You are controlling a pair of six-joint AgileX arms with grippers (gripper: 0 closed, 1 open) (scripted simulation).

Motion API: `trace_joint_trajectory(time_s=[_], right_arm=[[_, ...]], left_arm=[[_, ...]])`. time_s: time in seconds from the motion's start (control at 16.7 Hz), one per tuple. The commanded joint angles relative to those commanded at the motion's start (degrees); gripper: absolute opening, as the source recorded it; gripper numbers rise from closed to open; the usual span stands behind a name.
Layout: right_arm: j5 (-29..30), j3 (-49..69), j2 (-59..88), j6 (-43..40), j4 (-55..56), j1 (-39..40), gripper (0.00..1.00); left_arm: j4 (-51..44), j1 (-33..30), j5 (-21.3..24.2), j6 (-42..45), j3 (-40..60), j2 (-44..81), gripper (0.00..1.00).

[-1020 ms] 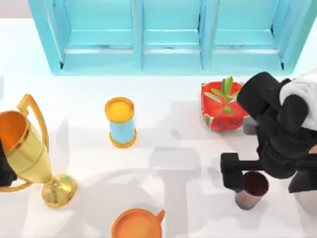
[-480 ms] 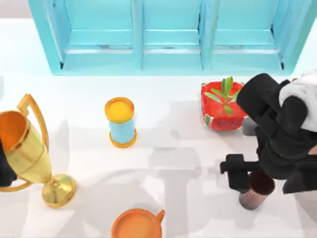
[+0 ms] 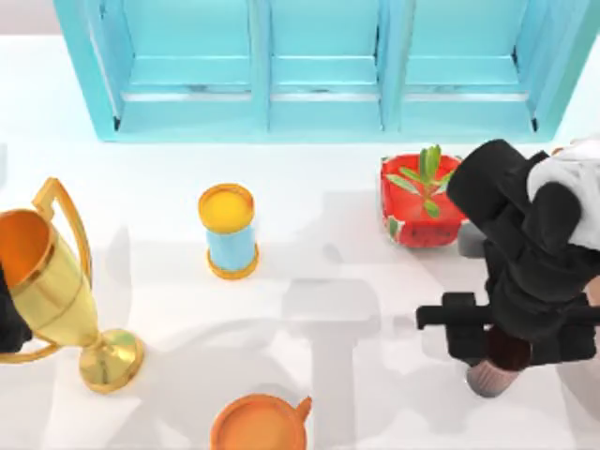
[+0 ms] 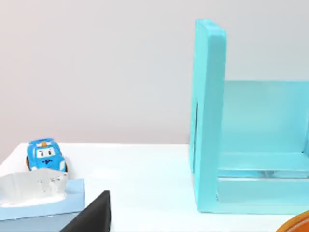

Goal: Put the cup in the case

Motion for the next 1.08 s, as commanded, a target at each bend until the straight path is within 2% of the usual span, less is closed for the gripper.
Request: trace_joint_trajectory(time_s=[0.66, 0.9, 1.08], right_arm=[[-0.18, 0.54, 0.05, -0.25, -0.34, 0.01, 0.00], [-0.44, 6.12, 1.20, -4.09, -4.47, -1.08, 0.00], [0.14, 12.79, 2.27, -9.82, -9.88, -5.41, 0.00]], left_arm=[[0.00, 0.00, 0.00, 0.00, 0.00, 0.00, 1.00], [0.00, 0.00, 0.00, 0.00, 0.00, 0.00, 1.00], [0.00, 0.00, 0.00, 0.00, 0.00, 0.00, 1.00]])
